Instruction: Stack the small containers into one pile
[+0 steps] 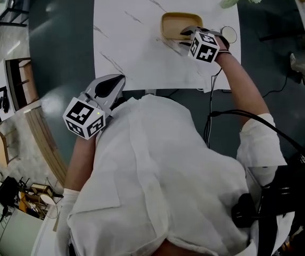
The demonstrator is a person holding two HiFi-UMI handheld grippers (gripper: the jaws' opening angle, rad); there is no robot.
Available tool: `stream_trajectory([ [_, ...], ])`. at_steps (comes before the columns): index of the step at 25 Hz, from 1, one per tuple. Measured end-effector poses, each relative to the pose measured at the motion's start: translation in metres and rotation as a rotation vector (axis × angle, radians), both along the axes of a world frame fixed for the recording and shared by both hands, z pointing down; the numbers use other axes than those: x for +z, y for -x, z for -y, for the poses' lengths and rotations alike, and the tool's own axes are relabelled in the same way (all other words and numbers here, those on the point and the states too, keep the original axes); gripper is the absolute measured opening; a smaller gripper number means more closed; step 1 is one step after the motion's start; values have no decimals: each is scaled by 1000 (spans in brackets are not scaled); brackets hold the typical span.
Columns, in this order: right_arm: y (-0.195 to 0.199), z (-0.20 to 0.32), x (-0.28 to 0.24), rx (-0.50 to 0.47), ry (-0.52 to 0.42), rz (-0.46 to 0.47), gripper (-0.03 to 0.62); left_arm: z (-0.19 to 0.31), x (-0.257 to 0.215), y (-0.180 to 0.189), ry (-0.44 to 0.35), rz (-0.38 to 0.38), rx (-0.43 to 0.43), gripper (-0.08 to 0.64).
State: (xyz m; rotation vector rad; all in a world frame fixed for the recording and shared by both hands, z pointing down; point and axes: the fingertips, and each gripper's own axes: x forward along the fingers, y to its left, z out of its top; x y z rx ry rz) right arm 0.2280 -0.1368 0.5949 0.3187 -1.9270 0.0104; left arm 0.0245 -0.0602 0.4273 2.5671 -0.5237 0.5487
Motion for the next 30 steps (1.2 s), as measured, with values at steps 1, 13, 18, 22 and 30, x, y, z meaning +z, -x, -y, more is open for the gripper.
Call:
stream_trajectory([
  [1, 0, 1, -1, 6, -7, 0, 130, 1, 0, 1, -1, -2, 2, 8],
  [13, 11, -16, -60, 251, -160, 65, 73, -3, -16, 11, -33, -60, 114, 7],
  [18, 39, -60, -74, 463, -175, 179, 6, -12, -22, 33, -46, -78, 138, 7],
  [22, 81, -99, -80, 619, -159, 289, 6, -24, -30, 59, -58, -95, 159, 6],
  [30, 168, -168, -97, 757, -168, 467, 6, -66, -24, 115, -23, -116, 181, 7],
])
